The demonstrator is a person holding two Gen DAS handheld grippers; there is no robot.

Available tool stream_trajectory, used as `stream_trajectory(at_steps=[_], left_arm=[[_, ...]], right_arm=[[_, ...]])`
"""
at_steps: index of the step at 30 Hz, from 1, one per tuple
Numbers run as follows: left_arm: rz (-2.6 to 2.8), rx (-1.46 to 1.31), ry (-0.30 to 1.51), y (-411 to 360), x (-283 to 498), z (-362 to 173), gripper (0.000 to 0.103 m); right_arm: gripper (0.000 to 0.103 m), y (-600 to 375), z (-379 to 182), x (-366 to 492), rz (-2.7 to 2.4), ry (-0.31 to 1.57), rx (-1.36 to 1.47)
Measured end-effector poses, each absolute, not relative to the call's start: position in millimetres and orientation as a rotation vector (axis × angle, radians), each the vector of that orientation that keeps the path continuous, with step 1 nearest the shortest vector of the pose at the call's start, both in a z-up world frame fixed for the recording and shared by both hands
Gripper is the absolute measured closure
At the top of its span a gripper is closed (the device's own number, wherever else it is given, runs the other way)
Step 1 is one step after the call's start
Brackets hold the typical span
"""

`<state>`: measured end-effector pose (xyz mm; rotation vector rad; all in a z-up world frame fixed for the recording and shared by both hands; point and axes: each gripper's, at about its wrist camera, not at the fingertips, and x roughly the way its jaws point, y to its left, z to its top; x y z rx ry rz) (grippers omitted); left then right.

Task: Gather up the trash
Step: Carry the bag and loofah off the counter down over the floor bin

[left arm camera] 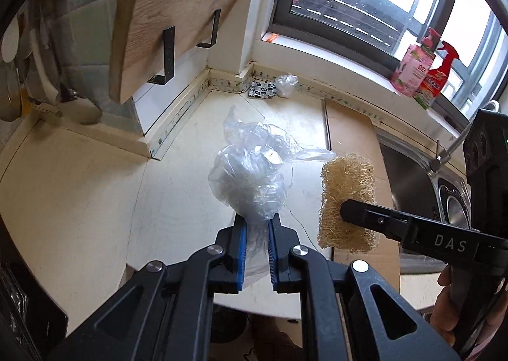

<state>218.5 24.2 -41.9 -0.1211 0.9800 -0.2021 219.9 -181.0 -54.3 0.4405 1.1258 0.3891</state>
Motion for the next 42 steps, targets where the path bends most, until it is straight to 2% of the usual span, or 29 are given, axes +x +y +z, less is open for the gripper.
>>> stream_trajectory(at_steps=[11, 20, 29, 42], left_arm=[[-0.325, -0.082, 0.972, 62.1, 92.3, -29.3, 0.093], [-0.369, -0.067, 1.022, 93.2, 31.0, -61.2, 0.093], [-0.346, -0.130, 1.208, 114.5, 6.1, -157.7, 0.093], [-0.246, -0.138, 1.408, 108.8, 9.2, -340.7, 0.093]], right_arm=[[0.072, -147.7, -43.1, 78.9, 0.321, 1.087, 0.440], [0.072, -120.5, -69.0, 13.9, 0.305, 1.139, 0.398], [0.072, -101.3, -128.9, -8.0, 0.258, 1.263, 0.318], [0.072, -75.6, -305.6, 3.5, 0.254, 1.459, 0.252]])
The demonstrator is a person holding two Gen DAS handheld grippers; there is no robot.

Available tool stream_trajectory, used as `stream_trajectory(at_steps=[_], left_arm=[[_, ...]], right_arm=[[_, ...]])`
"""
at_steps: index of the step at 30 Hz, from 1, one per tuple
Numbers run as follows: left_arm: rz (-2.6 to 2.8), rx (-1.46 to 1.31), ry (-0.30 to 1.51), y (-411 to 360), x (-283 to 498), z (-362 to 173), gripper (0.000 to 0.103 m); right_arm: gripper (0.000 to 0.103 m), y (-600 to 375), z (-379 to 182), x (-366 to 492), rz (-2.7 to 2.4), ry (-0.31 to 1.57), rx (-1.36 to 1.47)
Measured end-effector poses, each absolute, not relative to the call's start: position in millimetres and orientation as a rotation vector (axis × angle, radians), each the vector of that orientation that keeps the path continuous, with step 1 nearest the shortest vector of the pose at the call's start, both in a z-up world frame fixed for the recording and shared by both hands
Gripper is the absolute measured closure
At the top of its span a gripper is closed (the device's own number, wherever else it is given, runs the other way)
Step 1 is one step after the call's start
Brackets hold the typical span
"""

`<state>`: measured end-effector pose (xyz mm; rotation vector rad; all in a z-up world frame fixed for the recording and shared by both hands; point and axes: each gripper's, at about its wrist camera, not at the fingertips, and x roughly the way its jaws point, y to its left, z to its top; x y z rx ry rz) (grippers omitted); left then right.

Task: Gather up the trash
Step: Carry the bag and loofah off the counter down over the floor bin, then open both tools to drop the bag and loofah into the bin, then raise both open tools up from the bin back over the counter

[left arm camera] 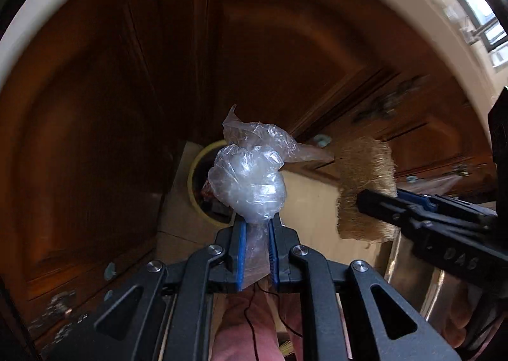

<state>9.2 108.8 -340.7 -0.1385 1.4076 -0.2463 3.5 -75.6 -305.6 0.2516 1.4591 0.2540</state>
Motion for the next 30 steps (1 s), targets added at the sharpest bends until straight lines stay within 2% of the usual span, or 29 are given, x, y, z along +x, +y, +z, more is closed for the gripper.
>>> stream_trajectory(at_steps=[7, 13, 15, 16, 30], left_arm=[[-0.204, -0.150, 1.455, 105.1, 25.2, -431.1, 0.091], [-0.173, -0.132, 1.476, 104.8, 37.0, -487.8, 0.062], [-0.135, -0.110, 1.479, 107.6, 38.2, -498.9, 0.040], [-0.116, -0.112, 1.474, 111.1, 41.8, -502.0, 0.037], [-0.043, -0.153, 1.484, 122.4, 42.0, -494.3, 0.033]], right_arm=[[0.068, -54.6, -405.1, 21.8, 0.288, 1.511, 0.200], [0.063, -49.9, -466.5, 34.7, 0.265, 1.535, 0.211], [0.061, -52.9, -476.1, 37.5, 0.251, 1.533, 0.204], [0.059, -53.7, -477.8, 38.8, 0.248, 1.526, 0.199], [0.056, -60.0, -469.9, 42.3, 0.290, 1.510, 0.192]])
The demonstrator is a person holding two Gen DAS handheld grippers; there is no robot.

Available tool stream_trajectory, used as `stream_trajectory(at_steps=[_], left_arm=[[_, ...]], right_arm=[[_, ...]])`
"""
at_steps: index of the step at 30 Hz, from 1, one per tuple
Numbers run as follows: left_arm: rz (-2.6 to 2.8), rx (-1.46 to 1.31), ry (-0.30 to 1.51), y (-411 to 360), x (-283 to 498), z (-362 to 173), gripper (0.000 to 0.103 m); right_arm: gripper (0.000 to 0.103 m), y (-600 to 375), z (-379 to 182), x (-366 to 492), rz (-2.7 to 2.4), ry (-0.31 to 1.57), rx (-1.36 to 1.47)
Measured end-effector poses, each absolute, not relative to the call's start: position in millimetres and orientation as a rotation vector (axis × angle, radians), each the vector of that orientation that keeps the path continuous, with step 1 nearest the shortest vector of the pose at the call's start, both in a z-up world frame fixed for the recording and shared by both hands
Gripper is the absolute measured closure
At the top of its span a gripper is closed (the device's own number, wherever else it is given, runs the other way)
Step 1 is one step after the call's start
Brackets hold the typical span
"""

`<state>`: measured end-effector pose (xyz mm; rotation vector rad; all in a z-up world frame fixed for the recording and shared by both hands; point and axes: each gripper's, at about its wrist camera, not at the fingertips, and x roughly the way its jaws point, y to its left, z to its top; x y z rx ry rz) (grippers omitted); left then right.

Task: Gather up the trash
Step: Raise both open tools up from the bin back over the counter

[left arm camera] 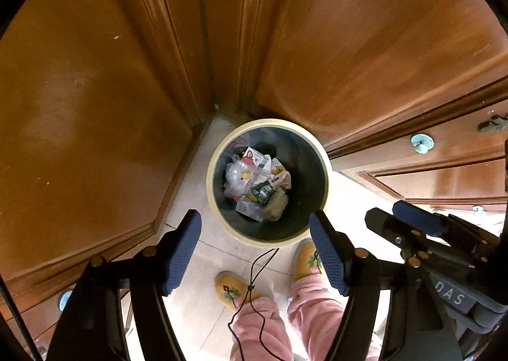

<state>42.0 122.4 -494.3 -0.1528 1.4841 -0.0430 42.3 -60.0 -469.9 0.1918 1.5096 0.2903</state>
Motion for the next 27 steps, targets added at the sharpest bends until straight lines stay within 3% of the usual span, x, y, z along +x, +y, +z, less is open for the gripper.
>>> stream_trajectory(at_steps=[12, 27], left_arm=[[-0.036, -0.163, 1.449, 122.9, 38.1, -434.1, 0.033], [-0.126, -0.134, 1.297, 121.1, 22.1, -235.9, 0.033]], right_arm=[[0.056, -65.2, -427.0, 32.7, 0.295, 1.520, 0.182], [0.056, -69.1, -243.6, 12.6, 0.340, 1.361, 0.126]])
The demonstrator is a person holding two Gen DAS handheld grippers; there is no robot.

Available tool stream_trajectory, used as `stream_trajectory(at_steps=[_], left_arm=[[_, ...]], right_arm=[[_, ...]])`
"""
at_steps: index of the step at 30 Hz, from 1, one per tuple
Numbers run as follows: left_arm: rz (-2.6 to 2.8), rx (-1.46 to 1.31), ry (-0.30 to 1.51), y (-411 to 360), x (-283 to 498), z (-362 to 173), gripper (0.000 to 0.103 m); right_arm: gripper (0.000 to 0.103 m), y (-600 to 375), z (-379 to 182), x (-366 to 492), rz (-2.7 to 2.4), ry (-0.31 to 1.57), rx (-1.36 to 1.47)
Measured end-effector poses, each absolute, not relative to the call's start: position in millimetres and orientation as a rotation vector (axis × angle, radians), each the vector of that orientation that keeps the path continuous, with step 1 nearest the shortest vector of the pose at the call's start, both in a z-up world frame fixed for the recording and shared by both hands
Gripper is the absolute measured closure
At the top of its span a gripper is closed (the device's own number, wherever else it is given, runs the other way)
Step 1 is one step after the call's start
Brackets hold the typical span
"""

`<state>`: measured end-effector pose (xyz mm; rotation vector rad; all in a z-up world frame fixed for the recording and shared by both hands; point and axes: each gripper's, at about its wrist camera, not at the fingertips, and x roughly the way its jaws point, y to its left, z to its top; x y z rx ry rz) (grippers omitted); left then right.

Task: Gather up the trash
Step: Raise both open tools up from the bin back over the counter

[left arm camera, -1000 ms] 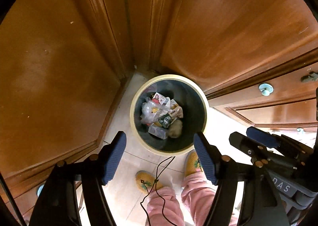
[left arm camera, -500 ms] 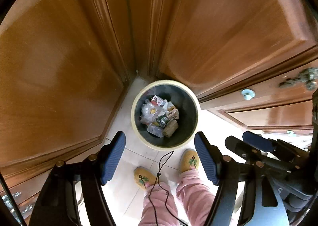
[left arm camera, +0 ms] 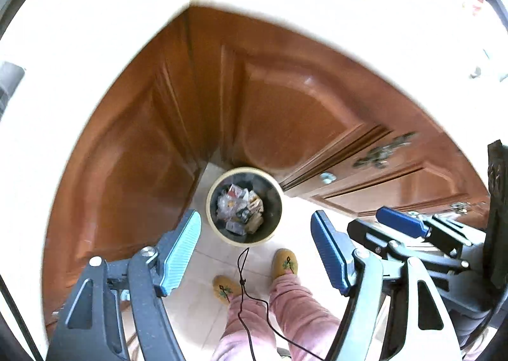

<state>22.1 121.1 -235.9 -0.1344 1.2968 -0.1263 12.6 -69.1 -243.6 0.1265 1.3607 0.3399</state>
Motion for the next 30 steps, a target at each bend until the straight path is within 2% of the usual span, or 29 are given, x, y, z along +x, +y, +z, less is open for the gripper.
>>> stream_trajectory(at_steps=[12, 20, 26, 30], left_arm=[[-0.231, -0.078, 1.109, 114.5, 4.1, -109.3, 0.028], [-0.280, -0.048, 1.023, 109.8, 1.0, -67.2, 0.027], [-0.287, -0.053, 0.924, 109.1, 6.0, -30.2, 0.021], [-0.268, -0.030, 0.874, 103.6, 11.5, -11.8, 0.020]], right_arm=[[0.056, -85.5, -121.0, -9.4, 0.308, 1.166, 0.123], [0.056, -99.5, -74.4, -17.2, 0.234, 1.076, 0.157], [0.056, -116.8, -38.5, -19.1, 0.174, 0.997, 0.183], [0.056, -123.4, -23.4, -13.9, 0.147, 0.962, 0.186]])
